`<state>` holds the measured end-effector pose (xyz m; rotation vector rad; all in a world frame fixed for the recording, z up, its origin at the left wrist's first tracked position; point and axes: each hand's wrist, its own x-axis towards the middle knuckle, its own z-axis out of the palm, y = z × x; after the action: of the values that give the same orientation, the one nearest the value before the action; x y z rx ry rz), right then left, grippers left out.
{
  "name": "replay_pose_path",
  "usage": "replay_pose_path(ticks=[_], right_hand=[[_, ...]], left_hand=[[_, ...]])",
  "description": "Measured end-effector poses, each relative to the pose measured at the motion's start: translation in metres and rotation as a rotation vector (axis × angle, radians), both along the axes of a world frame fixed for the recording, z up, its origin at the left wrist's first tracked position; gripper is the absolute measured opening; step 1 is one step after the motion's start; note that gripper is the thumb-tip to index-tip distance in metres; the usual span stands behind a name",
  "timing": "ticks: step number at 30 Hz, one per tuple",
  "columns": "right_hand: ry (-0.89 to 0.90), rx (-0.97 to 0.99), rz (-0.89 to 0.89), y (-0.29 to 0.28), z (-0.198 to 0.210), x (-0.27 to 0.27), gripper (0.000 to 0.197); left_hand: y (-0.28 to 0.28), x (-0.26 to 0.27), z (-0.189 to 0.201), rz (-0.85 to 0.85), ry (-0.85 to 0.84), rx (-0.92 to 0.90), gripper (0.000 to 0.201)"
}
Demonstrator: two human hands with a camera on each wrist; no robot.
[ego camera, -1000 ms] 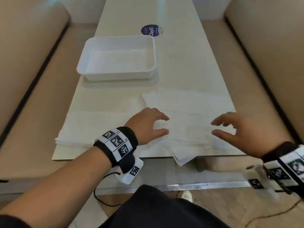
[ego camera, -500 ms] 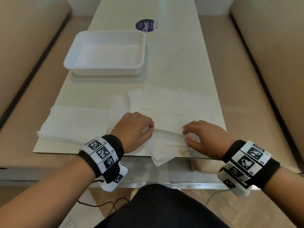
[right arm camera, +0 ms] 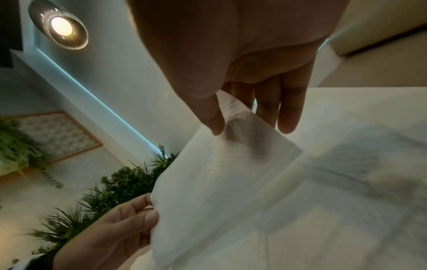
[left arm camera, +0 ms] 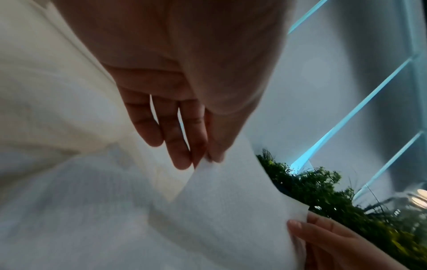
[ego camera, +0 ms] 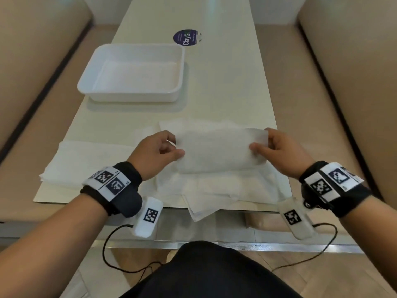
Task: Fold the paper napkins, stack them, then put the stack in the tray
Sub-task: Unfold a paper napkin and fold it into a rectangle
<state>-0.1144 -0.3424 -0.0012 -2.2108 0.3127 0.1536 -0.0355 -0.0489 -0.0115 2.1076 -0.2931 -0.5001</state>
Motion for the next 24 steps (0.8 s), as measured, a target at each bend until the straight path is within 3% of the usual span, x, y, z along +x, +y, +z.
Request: replay_pose_path(ticks=[5, 8, 15, 20, 24], right_hand=[[0.101, -0.061, -0.03, -0.002, -0.011, 0.011, 0.068], [0.092, -0.095, -0.009, 0.001, -0.017, 0.011, 0.086], [0.041, -0.083, -0.038, 0.003, -0.024, 0.022, 0.077], [0.04, -0.073, -0.093, 0.001, -0.029, 0.025, 0.077], [0.075, -0.091, -0.058, 0.003, -0.031, 0.019, 0.08]], left_hand=[[-0.008, 0.002, -0.011, 0.057, 0.014, 0.032, 0.026], [-0.008, 0.003, -0.019, 0.054, -0.01, 0.088, 0.028], [-0.014, 0.006, -0.021, 0.1, -0.078, 0.12, 0.029], [-0.017, 0.004, -0.013, 0.104, 0.015, 0.122, 0.063], [-0.014, -0.002, -0.02, 0.025, 0.002, 0.206, 0.074]])
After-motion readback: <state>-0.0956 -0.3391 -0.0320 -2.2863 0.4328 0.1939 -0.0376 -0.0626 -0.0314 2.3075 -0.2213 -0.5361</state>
